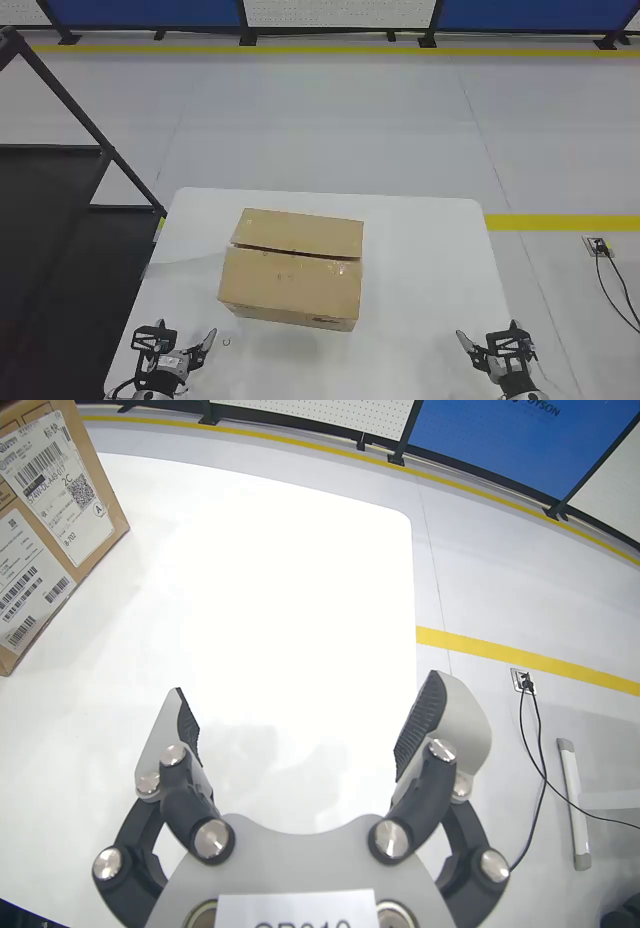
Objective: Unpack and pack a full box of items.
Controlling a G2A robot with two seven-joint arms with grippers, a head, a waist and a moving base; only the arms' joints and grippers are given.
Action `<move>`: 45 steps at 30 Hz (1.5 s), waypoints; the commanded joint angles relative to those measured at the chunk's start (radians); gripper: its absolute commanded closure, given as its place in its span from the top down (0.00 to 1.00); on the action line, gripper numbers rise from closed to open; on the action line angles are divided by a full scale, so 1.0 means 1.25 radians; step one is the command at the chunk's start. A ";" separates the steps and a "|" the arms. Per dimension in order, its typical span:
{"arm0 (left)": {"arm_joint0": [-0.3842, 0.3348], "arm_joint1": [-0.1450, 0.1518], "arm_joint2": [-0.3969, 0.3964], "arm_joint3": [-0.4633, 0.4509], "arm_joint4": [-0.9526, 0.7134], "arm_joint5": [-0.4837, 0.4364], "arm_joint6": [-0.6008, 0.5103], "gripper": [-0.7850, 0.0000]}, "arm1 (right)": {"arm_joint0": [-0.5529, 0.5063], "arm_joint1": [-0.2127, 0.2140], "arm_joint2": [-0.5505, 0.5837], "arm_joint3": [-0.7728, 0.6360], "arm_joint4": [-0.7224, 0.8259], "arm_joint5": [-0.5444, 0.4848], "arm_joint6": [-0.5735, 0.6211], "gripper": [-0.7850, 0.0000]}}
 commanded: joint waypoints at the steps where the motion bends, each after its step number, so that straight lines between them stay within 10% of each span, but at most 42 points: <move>1: 0.000 0.000 0.000 0.000 0.000 0.000 0.000 1.00 | 0.000 0.000 0.000 0.000 0.000 0.000 0.000 1.00; 15: -0.017 0.001 -0.008 0.015 -0.020 -0.032 0.005 1.00 | 0.003 -0.002 -0.006 -0.018 0.013 -0.004 0.006 1.00; 27: -0.125 0.007 -0.033 0.093 -0.003 -0.152 0.128 1.00 | 0.050 -0.007 -0.062 -0.192 0.119 -0.092 0.206 1.00; 45: -0.177 -0.005 -0.003 0.124 -0.068 -0.084 0.114 1.00 | 0.093 -0.011 -0.092 -0.199 0.178 -0.104 0.242 1.00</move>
